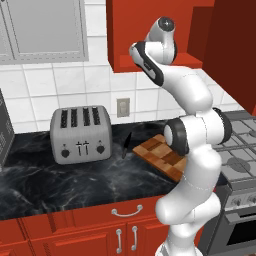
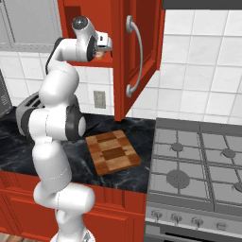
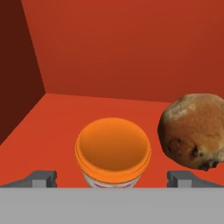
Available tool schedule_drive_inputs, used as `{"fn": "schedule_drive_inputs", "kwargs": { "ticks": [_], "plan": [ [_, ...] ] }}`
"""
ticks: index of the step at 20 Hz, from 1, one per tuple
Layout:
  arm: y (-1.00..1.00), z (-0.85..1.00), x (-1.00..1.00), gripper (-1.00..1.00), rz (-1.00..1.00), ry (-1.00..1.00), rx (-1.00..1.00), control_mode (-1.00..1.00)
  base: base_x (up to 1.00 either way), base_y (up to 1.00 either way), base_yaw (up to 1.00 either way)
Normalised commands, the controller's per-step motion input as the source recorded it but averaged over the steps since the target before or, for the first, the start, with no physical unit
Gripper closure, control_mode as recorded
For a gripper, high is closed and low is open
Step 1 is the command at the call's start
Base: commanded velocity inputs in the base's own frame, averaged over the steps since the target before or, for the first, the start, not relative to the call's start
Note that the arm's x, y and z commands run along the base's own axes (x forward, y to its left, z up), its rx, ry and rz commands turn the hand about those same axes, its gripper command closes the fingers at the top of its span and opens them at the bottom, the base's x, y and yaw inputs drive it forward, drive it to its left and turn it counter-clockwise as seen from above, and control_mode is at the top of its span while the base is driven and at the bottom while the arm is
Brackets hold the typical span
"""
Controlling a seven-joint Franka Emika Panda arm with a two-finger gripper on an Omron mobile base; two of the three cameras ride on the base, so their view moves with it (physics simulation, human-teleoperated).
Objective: Pick the bread, place it on the cutting board, pick the jam, place it on the counter, and close the cabinet.
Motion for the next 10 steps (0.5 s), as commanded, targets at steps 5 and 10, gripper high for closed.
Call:
{"fn": "schedule_drive_inputs", "kwargs": {
  "ticks": [5, 10],
  "plan": [
    [0.0, -0.06, 0.09, -1.0, 0.0, 0.01, 0.0, -1.0, 0.0, 0.0, 0.0],
    [0.0, -0.07, 0.11, -1.0, 0.0, 0.0, 0.0, -1.0, 0.0, 0.0, 0.0]
  ]
}}
